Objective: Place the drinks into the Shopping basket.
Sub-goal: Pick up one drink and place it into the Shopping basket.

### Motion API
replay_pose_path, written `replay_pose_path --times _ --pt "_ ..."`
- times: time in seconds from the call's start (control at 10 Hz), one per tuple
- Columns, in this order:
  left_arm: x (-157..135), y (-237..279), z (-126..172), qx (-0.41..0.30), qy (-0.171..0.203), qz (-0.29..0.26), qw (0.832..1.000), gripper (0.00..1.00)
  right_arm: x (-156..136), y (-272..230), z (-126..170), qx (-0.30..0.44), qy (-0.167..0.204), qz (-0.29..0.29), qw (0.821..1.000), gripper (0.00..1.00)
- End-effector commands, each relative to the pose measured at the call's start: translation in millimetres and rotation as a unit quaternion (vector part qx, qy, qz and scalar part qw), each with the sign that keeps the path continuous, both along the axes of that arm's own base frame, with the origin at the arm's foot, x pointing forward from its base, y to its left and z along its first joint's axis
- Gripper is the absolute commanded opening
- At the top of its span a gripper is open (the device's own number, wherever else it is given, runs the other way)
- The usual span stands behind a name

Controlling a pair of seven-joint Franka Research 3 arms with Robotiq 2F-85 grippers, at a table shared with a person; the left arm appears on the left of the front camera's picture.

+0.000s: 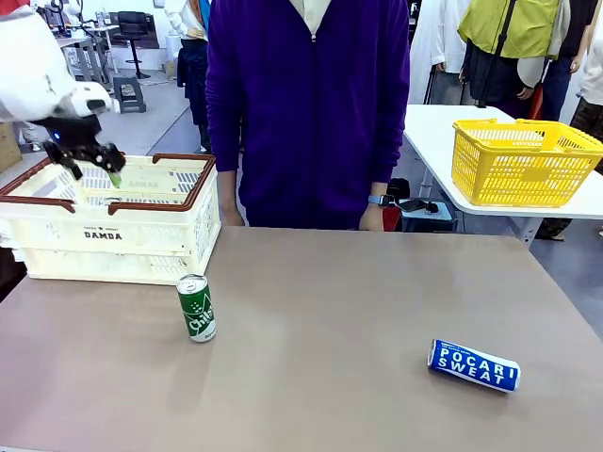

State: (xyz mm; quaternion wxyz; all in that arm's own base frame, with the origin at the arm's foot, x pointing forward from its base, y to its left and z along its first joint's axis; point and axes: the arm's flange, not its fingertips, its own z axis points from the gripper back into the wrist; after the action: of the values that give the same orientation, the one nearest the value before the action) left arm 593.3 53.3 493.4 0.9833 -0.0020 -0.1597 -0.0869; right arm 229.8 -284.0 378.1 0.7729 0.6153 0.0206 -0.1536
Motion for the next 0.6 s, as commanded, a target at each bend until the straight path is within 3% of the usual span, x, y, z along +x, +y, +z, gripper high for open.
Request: replay_pose_path --times 0.0,0.1,0.2,0.3,0.5 --pt "-64 6 90 -0.131 0.021 0.042 0.990 1.00 0 3 2 -0.007 0.000 -0.002 1.000 1.00" --pt "-105 3 120 -0.195 -0.036 0.064 0.978 1.00 0 3 2 -0.007 0.000 -0.002 1.000 1.00" --pt "-150 0 133 -0.267 -0.036 0.013 0.963 1.00 0 3 2 -0.007 0.000 -0.002 1.000 1.00" --pt "-197 3 126 -0.324 -0.001 -0.066 0.944 1.00 0 3 2 -0.007 0.000 -0.002 1.000 1.00" --pt "-244 37 77 -0.396 0.038 -0.159 0.904 1.00 0 3 2 -0.007 0.000 -0.002 1.000 1.00"
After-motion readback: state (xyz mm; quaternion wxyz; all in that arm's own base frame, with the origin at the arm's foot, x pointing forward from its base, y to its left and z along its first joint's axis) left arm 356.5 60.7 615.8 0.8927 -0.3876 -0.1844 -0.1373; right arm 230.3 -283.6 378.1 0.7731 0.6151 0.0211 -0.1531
